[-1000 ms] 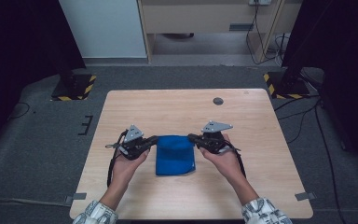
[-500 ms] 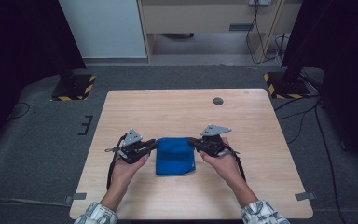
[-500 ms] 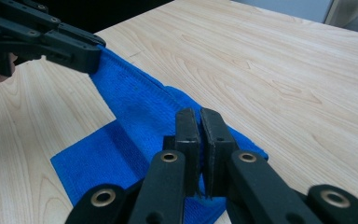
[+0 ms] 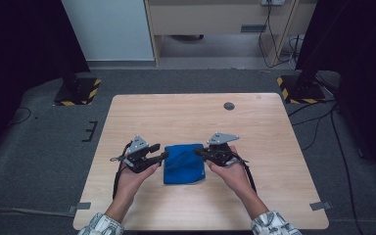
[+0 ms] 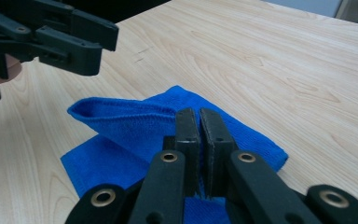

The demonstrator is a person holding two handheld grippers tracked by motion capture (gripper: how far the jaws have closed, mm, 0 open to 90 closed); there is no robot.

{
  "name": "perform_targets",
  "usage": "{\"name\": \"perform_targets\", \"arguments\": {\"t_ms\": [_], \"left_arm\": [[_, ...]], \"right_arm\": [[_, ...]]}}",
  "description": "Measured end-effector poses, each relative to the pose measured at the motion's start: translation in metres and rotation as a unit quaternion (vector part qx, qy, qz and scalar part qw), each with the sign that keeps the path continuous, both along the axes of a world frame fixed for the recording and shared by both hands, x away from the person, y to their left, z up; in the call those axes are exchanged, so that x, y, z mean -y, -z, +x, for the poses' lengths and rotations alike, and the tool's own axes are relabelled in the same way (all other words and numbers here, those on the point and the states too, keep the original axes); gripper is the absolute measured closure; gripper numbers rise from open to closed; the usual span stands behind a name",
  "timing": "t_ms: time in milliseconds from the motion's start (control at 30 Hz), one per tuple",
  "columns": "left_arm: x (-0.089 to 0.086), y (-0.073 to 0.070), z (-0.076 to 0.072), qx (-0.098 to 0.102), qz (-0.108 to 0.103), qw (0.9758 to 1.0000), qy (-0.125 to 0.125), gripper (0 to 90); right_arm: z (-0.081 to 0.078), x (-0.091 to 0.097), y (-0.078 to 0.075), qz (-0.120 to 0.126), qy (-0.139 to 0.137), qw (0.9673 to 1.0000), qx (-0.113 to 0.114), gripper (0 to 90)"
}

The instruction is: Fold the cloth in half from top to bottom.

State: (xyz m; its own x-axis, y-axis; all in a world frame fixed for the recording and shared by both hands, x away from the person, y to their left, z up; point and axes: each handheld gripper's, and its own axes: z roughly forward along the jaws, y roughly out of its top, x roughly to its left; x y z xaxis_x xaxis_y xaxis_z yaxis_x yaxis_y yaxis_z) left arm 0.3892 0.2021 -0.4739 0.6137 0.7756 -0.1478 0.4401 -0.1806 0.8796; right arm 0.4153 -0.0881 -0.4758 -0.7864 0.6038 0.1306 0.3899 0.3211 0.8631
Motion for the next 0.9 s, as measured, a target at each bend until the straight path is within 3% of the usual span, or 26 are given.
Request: {"name": "perform_targets", "arguments": {"t_ms": [567, 900], "left_arm": [[-0.016, 0.006, 0.007, -0.002, 0.000, 0.9990, -0.044, 43.5], [-0.018, 0.012, 0.008, -0.008, 0.010, 0.9989, -0.046, 42.7]], "right_arm": [[-0.017, -0.001, -0.005, 0.020, -0.018, 0.9996, 0.002, 87.2], [-0.028, 0.005, 0.004, 0.021, -0.027, 0.9994, -0.010, 86.9]]}}
